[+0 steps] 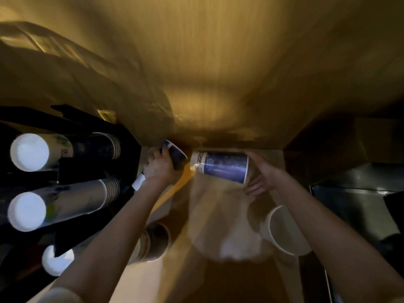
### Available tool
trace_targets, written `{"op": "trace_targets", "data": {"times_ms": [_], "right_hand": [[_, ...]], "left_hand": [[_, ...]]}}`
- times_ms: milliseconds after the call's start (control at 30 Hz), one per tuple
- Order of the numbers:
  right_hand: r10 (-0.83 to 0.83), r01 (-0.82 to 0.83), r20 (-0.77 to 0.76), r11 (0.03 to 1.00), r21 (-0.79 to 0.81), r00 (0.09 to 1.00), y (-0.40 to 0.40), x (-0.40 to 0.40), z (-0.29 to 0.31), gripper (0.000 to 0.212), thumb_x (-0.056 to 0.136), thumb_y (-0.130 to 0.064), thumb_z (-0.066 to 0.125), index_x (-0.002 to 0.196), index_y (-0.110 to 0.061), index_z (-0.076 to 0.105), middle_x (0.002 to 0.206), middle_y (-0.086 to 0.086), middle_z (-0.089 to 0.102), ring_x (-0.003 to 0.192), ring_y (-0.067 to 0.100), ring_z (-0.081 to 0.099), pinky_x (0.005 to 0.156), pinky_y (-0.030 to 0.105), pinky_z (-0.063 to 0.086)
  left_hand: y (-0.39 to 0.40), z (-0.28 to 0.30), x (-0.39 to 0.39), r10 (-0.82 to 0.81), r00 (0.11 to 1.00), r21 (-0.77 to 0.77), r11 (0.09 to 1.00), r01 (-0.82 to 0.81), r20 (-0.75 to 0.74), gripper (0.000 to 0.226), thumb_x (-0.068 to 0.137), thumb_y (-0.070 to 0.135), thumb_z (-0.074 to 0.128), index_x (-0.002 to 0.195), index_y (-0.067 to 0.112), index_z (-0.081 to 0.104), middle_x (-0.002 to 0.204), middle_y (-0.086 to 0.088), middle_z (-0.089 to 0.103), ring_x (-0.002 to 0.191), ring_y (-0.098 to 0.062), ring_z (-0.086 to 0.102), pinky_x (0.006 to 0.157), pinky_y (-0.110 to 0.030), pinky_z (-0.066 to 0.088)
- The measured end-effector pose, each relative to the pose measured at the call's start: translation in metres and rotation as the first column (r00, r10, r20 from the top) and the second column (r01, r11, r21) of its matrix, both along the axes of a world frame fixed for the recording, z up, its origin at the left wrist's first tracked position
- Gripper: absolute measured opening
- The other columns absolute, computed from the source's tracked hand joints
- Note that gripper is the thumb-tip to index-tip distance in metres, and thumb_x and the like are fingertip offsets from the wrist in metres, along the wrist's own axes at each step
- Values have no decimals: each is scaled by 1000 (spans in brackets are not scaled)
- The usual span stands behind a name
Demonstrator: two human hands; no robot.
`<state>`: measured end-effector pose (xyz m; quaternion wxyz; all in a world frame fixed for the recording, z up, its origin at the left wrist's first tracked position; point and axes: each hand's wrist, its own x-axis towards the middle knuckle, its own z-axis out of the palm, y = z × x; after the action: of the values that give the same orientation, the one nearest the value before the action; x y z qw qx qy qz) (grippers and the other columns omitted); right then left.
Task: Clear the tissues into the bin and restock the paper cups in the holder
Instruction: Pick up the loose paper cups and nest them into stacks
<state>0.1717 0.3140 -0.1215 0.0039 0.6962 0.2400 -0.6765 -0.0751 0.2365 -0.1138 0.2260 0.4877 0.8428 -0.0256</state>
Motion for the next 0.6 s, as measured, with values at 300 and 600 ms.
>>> {"op": "trace_targets", "data": {"times_ms": [300, 600], "right_hand": [[6, -8, -65, 1000, -16, 998, 14, -11, -14, 79, 77, -59, 56, 133, -8, 35, 128, 31, 46, 78, 38, 58, 68, 43, 51], [102, -128, 104, 951, 281, 989, 1, -4, 15, 46, 80, -55, 56, 109, -21, 46, 106, 15, 51, 89, 31, 57, 67, 32, 49]], "left_hand": [[15, -18, -4, 102, 995, -18, 995, -102, 18, 83, 77, 17, 68, 138, 4, 14, 141, -26, 31, 127, -41, 38, 99, -51, 42], [11, 10, 15, 86, 995, 78, 993, -89, 44, 83, 74, 23, 70, 138, 11, 18, 133, -22, 40, 117, -39, 48, 87, -49, 47]]}}
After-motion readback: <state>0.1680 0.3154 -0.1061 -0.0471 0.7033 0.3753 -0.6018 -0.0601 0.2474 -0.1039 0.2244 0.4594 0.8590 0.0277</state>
